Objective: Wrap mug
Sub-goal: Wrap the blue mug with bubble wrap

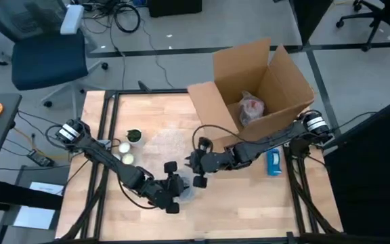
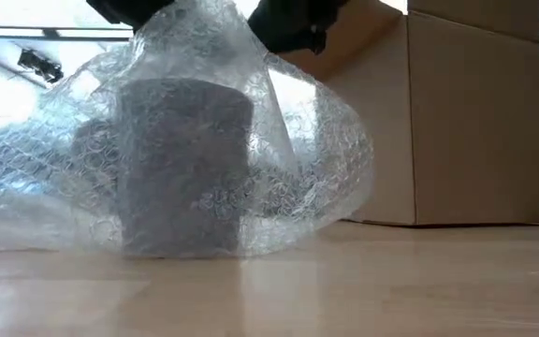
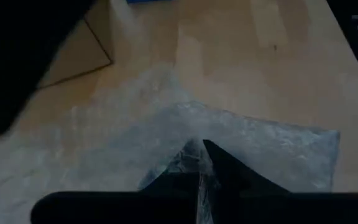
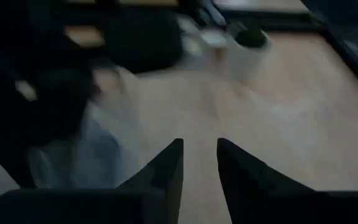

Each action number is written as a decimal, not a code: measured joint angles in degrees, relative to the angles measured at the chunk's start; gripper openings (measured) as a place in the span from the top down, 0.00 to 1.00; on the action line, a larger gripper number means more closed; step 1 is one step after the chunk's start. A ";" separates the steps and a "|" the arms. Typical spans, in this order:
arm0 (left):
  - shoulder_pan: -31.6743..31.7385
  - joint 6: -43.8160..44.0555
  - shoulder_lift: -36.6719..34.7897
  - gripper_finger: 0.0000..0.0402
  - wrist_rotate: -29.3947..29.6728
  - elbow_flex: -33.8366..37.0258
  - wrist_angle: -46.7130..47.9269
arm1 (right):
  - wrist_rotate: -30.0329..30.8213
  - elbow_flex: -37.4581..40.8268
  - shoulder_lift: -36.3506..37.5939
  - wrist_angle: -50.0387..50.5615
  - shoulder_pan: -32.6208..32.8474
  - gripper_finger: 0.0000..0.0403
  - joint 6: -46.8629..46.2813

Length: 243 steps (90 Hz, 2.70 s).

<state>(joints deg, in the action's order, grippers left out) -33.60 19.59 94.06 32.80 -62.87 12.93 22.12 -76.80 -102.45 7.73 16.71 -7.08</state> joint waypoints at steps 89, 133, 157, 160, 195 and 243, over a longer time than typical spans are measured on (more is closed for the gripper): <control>-1.03 -1.20 -0.02 1.00 -5.00 -3.17 2.81 | -19.86 0.03 -5.00 -3.04 0.37 0.82 -4.70; -3.03 -1.31 0.00 1.00 -4.96 -3.17 3.19 | -11.33 0.00 4.66 0.60 6.84 0.82 -0.27; -3.28 -1.31 0.00 1.00 -5.00 -3.17 3.17 | -10.14 0.00 3.42 7.25 9.98 0.69 -5.60; -3.28 -1.31 0.00 1.00 -4.98 -3.17 3.19 | -9.07 0.00 3.23 8.03 9.98 0.67 -5.70; -3.32 -2.42 0.02 1.00 -5.72 -3.23 2.93 | -5.70 -0.03 0.39 8.59 8.88 0.51 -2.12; -3.32 -3.06 0.02 1.00 -6.10 -3.26 1.51 | -20.67 0.00 0.35 11.83 2.17 0.89 -8.36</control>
<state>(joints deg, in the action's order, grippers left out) -36.93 16.53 94.08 26.70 -66.13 14.44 1.45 -76.79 -102.10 19.56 18.88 -15.44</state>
